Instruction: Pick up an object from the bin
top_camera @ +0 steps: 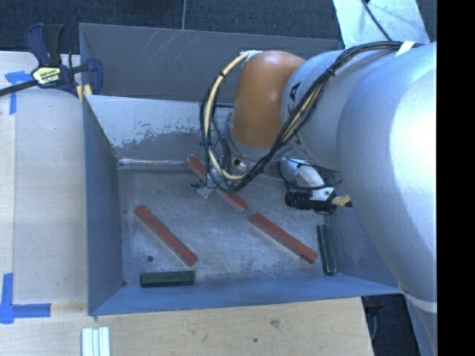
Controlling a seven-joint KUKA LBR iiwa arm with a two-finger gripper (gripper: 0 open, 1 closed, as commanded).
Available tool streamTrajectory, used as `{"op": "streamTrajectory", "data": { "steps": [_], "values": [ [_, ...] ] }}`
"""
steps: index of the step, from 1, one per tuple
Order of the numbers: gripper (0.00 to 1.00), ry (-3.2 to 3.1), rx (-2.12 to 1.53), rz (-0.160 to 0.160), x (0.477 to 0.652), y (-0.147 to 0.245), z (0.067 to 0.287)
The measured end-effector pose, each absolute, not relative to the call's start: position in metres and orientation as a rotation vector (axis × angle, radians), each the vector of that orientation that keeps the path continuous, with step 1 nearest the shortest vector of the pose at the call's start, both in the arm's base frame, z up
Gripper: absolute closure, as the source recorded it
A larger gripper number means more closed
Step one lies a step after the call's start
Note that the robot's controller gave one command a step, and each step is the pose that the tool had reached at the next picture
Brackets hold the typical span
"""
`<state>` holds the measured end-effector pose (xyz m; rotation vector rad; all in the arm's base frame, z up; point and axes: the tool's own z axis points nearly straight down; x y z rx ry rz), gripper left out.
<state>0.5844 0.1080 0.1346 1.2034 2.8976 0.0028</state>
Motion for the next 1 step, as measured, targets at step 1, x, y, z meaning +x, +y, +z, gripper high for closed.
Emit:
{"op": "streamTrajectory", "data": {
  "steps": [1],
  "values": [
    [1.00, 2.898, 1.198, 0.005, 0.5862, 0.1073, 0.1777]
  ]
}}
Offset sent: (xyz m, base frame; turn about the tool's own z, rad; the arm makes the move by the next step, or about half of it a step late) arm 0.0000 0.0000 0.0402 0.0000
